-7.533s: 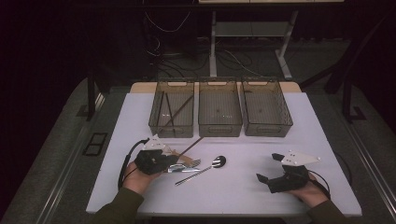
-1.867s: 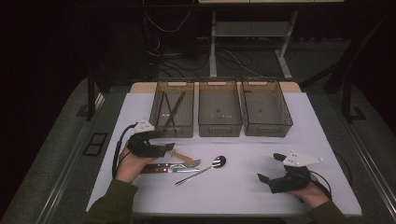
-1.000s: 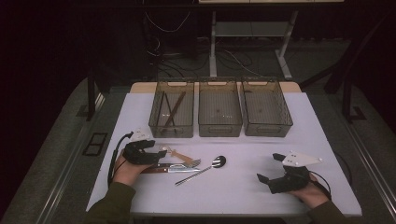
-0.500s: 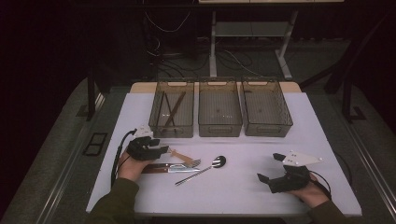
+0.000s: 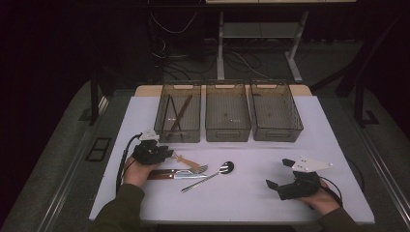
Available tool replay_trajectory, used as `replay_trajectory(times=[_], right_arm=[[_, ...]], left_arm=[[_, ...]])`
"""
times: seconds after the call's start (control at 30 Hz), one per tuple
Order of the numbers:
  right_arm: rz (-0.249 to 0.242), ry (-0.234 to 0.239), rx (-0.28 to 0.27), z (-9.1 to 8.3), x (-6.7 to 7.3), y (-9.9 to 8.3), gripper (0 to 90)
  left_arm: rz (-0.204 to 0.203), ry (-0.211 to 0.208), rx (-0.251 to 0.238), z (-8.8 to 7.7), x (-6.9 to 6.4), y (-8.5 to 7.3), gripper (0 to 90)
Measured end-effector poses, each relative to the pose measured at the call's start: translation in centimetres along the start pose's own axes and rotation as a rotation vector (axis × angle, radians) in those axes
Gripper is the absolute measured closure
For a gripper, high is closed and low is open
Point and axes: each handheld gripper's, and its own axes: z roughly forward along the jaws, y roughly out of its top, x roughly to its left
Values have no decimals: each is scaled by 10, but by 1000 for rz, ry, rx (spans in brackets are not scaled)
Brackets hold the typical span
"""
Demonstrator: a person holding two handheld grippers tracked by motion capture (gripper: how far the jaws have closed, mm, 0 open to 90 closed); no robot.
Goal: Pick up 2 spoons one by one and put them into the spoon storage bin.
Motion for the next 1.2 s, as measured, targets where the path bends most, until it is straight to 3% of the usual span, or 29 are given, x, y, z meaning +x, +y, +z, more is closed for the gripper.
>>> replay_trajectory(times=[0.27,0.57,0.77,0.87,0.97,1.2], right_arm=[[-2,-1,1,0,0,0,31],[1,-1,0,0,1,0,31],[-1,-2,1,0,1,0,31],[-1,-2,0,0,1,0,31],[-2,-2,-1,0,1,0,31],[-1,-3,-2,0,1,0,31]], left_arm=[[3,-14,4,0,0,0,728],[-18,-38,0,-2,4,-2,785],[-54,-62,-5,-5,7,-3,812],[-46,-74,-4,-7,9,-4,821],[-52,-83,-28,-10,9,-3,832],[-24,-83,-86,-20,5,1,853]])
